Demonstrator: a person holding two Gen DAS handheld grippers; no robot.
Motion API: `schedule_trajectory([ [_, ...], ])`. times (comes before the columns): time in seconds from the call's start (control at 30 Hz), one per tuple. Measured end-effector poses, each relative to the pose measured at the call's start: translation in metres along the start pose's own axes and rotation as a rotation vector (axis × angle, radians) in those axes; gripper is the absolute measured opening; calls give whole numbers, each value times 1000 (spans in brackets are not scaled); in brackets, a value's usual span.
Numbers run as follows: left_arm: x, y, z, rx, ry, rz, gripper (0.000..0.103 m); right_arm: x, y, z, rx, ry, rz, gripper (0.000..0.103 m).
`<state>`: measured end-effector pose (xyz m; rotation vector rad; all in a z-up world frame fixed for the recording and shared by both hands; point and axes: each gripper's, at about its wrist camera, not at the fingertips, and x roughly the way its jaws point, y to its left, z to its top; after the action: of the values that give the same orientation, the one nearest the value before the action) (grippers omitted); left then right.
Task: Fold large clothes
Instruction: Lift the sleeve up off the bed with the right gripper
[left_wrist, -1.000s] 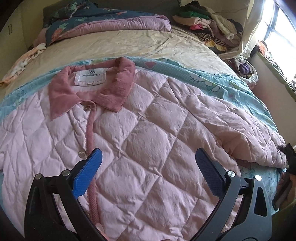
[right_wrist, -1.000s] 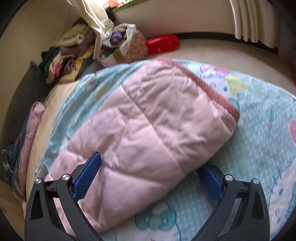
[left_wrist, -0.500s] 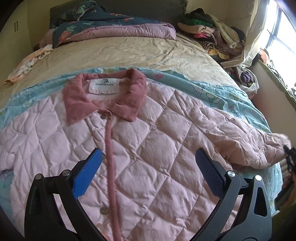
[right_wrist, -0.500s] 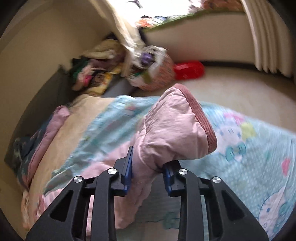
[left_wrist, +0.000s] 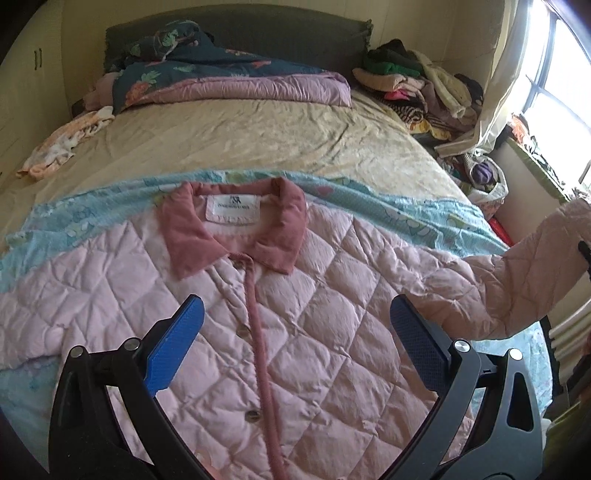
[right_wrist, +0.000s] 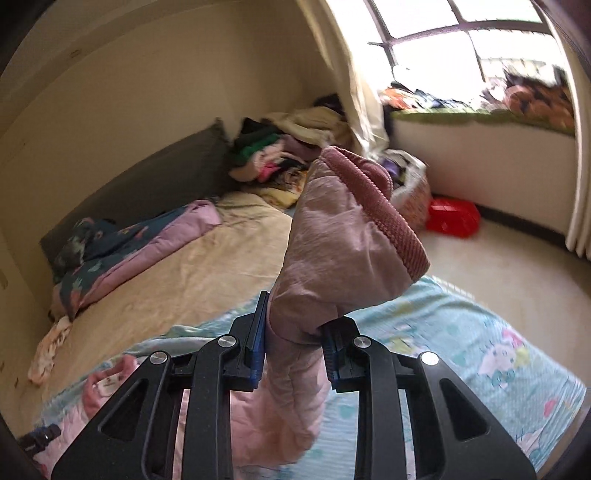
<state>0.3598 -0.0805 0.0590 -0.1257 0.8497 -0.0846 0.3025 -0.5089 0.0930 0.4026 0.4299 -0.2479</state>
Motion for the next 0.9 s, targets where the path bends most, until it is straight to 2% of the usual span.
schedule_trajectory([
  [0.47,-33,47,16,-35,-49,-31,95,-47,125,16,-175,-65,157,24],
  [0.9,-48,114,24,-124,-72,-30,95,-65,223,-5,-281,-55,283,22],
])
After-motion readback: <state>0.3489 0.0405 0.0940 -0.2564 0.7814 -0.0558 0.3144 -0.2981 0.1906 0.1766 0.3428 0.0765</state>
